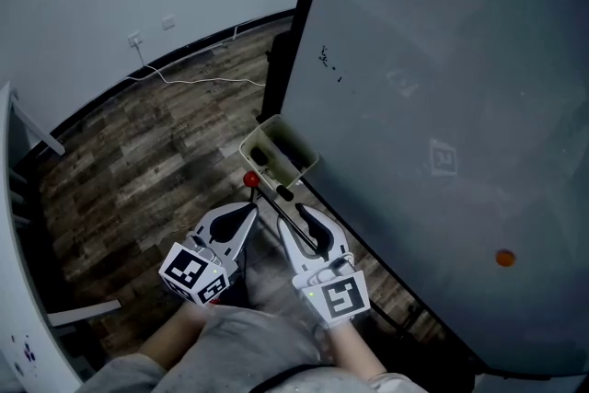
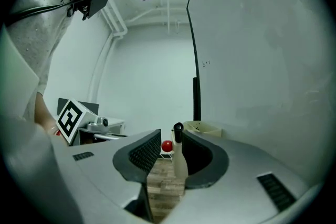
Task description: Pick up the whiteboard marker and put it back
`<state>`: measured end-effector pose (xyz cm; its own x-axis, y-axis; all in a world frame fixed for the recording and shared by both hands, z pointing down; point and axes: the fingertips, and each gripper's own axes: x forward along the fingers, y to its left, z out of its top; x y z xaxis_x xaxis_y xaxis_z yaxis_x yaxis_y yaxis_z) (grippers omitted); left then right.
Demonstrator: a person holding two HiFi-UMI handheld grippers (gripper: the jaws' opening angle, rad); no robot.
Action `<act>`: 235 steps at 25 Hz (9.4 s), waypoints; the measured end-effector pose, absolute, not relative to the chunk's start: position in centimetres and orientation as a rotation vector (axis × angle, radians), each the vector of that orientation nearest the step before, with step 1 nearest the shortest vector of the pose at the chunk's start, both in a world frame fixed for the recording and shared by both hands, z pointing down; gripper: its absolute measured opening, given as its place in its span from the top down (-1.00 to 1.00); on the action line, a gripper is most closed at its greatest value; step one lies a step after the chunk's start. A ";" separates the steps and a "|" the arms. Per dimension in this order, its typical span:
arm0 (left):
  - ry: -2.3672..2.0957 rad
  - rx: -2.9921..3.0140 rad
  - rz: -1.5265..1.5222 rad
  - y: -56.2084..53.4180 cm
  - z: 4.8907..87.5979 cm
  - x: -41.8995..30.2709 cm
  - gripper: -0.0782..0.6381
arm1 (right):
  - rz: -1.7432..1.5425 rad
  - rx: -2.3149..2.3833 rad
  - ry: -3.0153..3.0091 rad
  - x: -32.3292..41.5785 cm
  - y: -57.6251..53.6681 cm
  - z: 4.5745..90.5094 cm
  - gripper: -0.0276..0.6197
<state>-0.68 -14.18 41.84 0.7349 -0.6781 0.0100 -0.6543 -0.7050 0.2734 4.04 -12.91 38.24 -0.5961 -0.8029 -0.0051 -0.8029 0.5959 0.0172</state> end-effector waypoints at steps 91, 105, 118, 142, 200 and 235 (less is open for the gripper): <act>-1.082 2.710 -0.217 -19.0 38.7 -3.4 0.74 | -0.053 1.458 -2.859 6.1 -15.8 28.3 0.67; -1.101 2.711 -0.213 -19.1 38.5 -3.7 0.74 | -0.048 1.446 -2.867 5.8 -15.7 28.2 0.67; -1.096 2.704 -0.212 -19.1 38.7 -3.8 0.74 | -0.029 1.456 -2.863 5.9 -15.7 28.5 0.67; -1.120 2.642 -0.149 -20.9 41.3 -6.0 0.74 | 0.116 1.463 -2.783 4.8 -17.6 33.3 0.67; -1.089 2.595 -0.128 -20.8 43.6 -4.5 0.74 | 0.041 1.410 -2.741 3.4 -16.9 38.3 0.59; -1.158 2.598 -0.171 -15.2 42.0 -3.2 0.74 | -0.005 1.311 -2.785 3.8 -12.1 37.7 0.73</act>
<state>-3.15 -15.24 42.04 0.6699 -0.7424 0.0099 -0.7079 -0.6346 0.3099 3.83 -12.09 37.67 -0.6355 -0.7701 0.0556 -0.7699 0.6374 0.0296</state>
